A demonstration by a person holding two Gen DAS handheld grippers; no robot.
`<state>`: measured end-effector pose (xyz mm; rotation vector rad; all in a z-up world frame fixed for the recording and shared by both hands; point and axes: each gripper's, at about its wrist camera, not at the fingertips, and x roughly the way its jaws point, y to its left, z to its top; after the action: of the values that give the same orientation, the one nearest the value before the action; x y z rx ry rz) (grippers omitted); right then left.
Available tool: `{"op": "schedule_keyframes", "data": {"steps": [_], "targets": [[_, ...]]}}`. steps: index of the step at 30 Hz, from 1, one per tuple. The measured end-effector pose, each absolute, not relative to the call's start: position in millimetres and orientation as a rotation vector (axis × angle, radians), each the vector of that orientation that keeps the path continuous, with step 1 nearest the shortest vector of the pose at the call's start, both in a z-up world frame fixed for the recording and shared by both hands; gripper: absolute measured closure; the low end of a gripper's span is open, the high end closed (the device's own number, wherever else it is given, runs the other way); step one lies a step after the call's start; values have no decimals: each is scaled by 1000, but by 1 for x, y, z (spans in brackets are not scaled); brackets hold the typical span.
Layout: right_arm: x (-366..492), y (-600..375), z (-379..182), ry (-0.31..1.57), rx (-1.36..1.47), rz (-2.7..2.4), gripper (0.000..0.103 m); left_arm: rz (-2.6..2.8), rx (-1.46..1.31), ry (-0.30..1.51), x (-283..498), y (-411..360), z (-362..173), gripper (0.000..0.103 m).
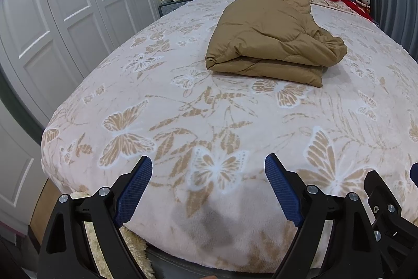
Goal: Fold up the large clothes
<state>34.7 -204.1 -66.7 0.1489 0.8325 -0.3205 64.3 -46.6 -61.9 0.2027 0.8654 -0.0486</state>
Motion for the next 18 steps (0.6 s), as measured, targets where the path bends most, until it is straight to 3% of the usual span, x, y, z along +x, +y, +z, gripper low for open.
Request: {"op": "schedule_keyframes", "data": {"steps": [18], "targets": [[33, -205, -70, 829, 156, -325, 20, -52, 202, 873, 68, -45, -65, 19]]}}
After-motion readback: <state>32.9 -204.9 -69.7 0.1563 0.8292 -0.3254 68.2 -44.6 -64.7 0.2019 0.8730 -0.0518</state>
